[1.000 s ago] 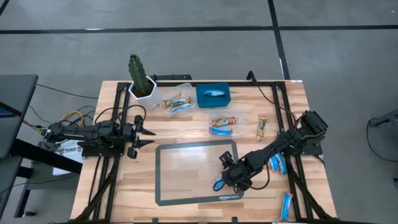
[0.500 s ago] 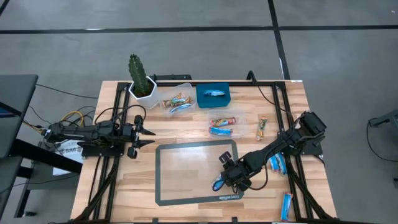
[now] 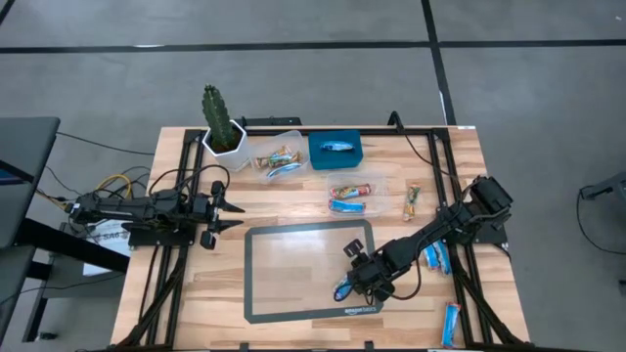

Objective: Pick and place Granola Bars by type
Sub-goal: Put the blue granola bar into the blue bin, then put the yellow granola bar into the top transparent bin

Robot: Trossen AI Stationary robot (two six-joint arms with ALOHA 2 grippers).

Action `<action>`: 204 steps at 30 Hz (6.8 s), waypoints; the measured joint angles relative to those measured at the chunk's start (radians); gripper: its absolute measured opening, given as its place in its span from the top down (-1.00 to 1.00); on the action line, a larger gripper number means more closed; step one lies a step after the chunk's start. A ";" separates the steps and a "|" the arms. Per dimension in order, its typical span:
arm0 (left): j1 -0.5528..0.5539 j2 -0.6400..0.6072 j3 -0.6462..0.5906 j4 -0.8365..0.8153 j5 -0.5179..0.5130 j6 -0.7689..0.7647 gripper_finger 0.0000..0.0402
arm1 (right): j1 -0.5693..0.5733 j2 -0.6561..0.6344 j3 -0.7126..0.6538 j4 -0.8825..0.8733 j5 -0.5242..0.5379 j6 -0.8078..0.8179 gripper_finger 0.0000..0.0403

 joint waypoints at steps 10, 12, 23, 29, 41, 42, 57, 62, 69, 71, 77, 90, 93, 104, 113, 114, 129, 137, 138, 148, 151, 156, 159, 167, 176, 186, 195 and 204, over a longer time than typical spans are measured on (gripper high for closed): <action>0.000 0.000 0.000 0.000 0.000 -0.007 0.33 | 0.000 -0.033 -0.002 0.010 0.021 0.001 0.58; 0.000 0.000 0.000 0.000 0.000 -0.007 0.33 | 0.000 -0.033 -0.001 0.012 0.020 0.001 0.58; 0.000 0.000 0.000 0.000 0.000 -0.006 0.33 | -0.002 -0.065 0.000 0.039 0.029 0.001 0.67; 0.000 0.000 0.000 0.000 0.000 -0.002 0.33 | -0.009 -0.066 0.000 0.065 0.032 0.002 0.72; 0.000 0.000 0.000 0.000 0.000 0.007 0.33 | -0.131 -0.254 -0.001 0.241 0.177 -0.065 0.72; 0.000 0.000 0.000 0.000 0.000 0.007 0.33 | -0.152 -0.271 -0.001 0.258 0.195 -0.077 0.72; 0.000 0.000 0.000 0.000 0.000 0.003 0.33 | -0.569 -0.413 -0.001 0.420 0.335 -0.098 0.72; 0.000 0.000 0.000 0.000 0.000 0.000 0.33 | -0.727 -0.412 -0.001 0.421 0.335 -0.096 0.72; 0.000 0.000 0.000 0.000 0.000 0.003 0.33 | -0.911 -0.382 0.000 0.418 0.330 -0.097 0.72; 0.000 0.000 0.000 0.000 0.000 0.000 0.33 | -0.953 -0.363 0.000 0.427 0.329 -0.097 0.72; 0.000 0.000 0.000 0.000 0.000 -0.001 0.33 | -0.990 -0.313 0.000 0.446 0.310 -0.115 0.72; 0.000 0.000 0.000 0.000 0.000 0.001 0.33 | -0.997 -0.195 0.000 0.423 0.197 -0.203 0.72; 0.000 0.000 0.000 0.000 0.000 0.006 0.33 | -1.005 -0.174 0.000 0.397 0.196 -0.220 0.72; 0.000 0.000 0.000 0.000 0.000 -0.001 0.33 | -1.019 -0.140 -0.001 0.370 0.192 -0.262 0.72; 0.000 0.000 0.000 0.000 0.000 -0.001 0.33 | -1.019 -0.140 -0.001 0.367 0.194 -0.263 0.59; 0.000 0.000 0.000 0.000 0.000 -0.003 0.33 | -1.019 -0.140 -0.001 0.367 0.194 -0.263 0.54; 0.000 0.000 0.000 0.000 0.000 0.003 0.33 | -0.991 -0.171 0.000 0.337 0.200 -0.221 0.09; 0.000 0.000 0.000 0.000 0.000 0.007 0.33 | -0.890 -0.380 0.001 0.031 0.199 0.033 0.08; 0.000 0.000 0.000 0.000 0.000 0.004 0.33 | -0.866 -0.407 0.001 -0.028 0.196 0.098 0.09; 0.000 0.000 0.000 0.000 0.000 -0.002 0.33 | -0.539 -0.565 0.001 -0.541 0.156 0.810 0.15; 0.000 0.000 0.000 0.000 0.000 0.006 0.33 | -0.441 -0.565 0.001 -0.618 0.089 0.965 0.16; 0.000 0.000 0.000 0.000 0.000 -0.002 0.33 | -0.317 -0.566 0.000 -0.711 0.005 1.171 0.14; 0.000 0.000 0.000 0.000 0.000 0.005 0.33 | -0.279 -0.564 0.000 -0.773 0.007 1.277 0.14; 0.000 0.000 0.000 0.000 0.000 0.002 0.33 | -0.311 -0.515 -0.050 -0.880 0.109 1.548 0.14; 0.000 0.000 0.000 0.000 0.000 0.004 0.33 | -0.446 -0.458 -0.234 -0.653 0.128 1.707 0.07; 0.000 0.005 0.000 0.000 0.001 0.003 0.33 | -0.567 -0.339 -0.305 -0.516 0.125 1.691 0.12; 0.000 0.006 0.000 0.000 0.002 0.006 0.33 | -0.576 -0.374 -0.309 -0.543 0.120 1.685 0.17; 0.000 0.006 0.000 0.000 0.002 0.006 0.33 | -0.580 -0.471 -0.309 -0.573 0.125 1.715 0.18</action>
